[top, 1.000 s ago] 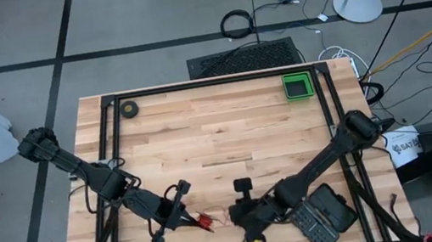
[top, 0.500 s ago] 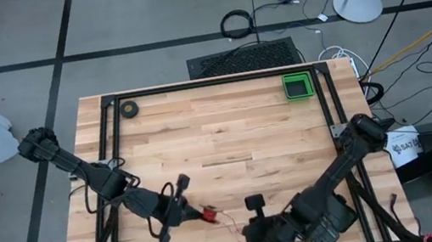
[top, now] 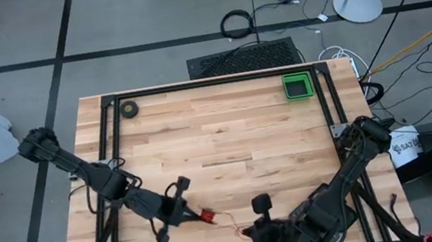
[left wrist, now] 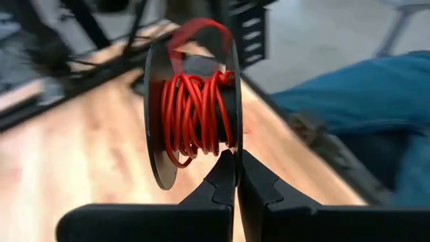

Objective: Coil cords
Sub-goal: Coil the red wire on the black spool

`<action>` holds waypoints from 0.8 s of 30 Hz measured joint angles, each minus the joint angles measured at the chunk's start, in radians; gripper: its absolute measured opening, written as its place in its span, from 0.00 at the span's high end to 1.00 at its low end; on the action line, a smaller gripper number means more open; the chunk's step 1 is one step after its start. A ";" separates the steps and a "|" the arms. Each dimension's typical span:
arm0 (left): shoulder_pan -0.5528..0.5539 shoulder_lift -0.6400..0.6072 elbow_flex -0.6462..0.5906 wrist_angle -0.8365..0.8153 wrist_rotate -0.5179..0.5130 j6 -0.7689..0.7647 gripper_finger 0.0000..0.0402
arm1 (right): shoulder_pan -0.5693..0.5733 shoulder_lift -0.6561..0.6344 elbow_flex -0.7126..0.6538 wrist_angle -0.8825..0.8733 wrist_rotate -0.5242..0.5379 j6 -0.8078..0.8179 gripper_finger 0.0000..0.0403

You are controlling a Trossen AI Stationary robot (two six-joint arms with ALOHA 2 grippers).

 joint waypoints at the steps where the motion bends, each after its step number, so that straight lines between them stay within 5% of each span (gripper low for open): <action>1: -0.001 0.005 0.000 -0.001 0.025 -0.005 0.98 | -0.003 0.000 0.008 0.001 0.022 -0.021 1.00; 10: 0.015 0.096 0.000 0.006 0.188 -0.020 0.98 | -0.040 0.000 0.041 0.058 0.125 -0.208 1.00; 24: 0.084 0.121 0.000 -0.011 0.237 -0.022 0.98 | 0.002 0.000 0.144 -0.008 0.157 -0.290 1.00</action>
